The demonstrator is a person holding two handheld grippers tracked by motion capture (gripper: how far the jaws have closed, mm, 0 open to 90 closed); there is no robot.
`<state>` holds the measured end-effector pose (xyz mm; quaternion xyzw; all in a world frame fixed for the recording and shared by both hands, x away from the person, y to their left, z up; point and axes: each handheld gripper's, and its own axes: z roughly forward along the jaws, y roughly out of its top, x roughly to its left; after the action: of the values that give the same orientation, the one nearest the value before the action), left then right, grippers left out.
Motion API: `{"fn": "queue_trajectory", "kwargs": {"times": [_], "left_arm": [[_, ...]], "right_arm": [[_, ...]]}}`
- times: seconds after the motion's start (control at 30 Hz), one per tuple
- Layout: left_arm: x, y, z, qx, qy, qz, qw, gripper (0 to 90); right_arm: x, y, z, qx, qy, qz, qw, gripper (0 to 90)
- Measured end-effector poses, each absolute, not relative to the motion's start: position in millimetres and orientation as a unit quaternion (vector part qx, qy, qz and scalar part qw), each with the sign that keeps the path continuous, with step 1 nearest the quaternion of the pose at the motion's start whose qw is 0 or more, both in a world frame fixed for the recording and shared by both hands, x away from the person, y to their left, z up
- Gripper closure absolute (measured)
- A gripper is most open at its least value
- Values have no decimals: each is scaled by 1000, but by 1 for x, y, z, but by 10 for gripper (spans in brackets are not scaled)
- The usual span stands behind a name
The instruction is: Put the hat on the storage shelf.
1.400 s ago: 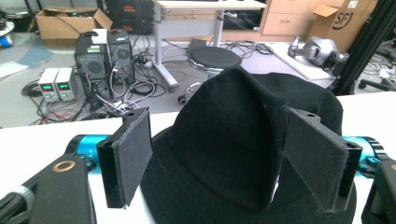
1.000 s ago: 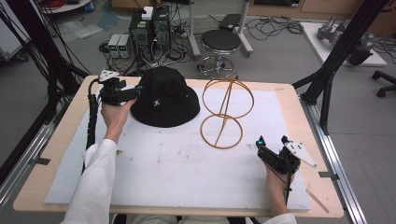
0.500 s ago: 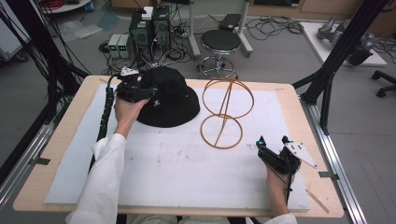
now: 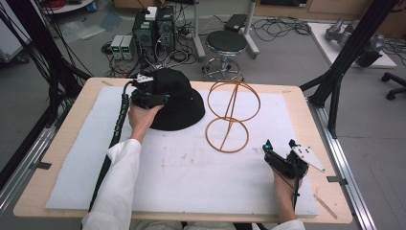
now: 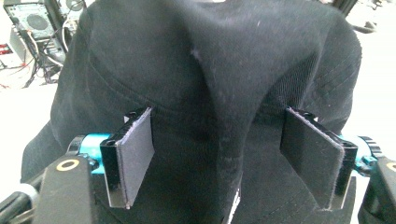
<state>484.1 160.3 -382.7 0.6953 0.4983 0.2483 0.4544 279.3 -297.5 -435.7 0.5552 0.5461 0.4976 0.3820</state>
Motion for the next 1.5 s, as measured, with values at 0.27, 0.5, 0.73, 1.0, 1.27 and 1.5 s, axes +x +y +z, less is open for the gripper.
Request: {"fn": "queue_trajectory", "kwargs": {"times": [0.27,0.5,0.73,1.0,1.27,1.5], "left_arm": [[484,156,-392,692,504,252,452,381],[484,151,-398,691,518,247,439,550],[484,153,-398,678,525,243,454,834],[484,154,-401,674,528,239,458,864],[484,156,-400,681,517,242,459,870],[481,158,-397,685,501,255,464,869]], "right_arm": [[280,-298,-436,555,546,497,383,110],[280,-298,-436,556,546,497,382,110],[281,-299,-437,555,550,496,380,111],[280,-298,-436,555,546,496,384,111],[278,-298,-435,552,542,501,388,112],[278,-298,-434,555,539,501,389,111]]}}
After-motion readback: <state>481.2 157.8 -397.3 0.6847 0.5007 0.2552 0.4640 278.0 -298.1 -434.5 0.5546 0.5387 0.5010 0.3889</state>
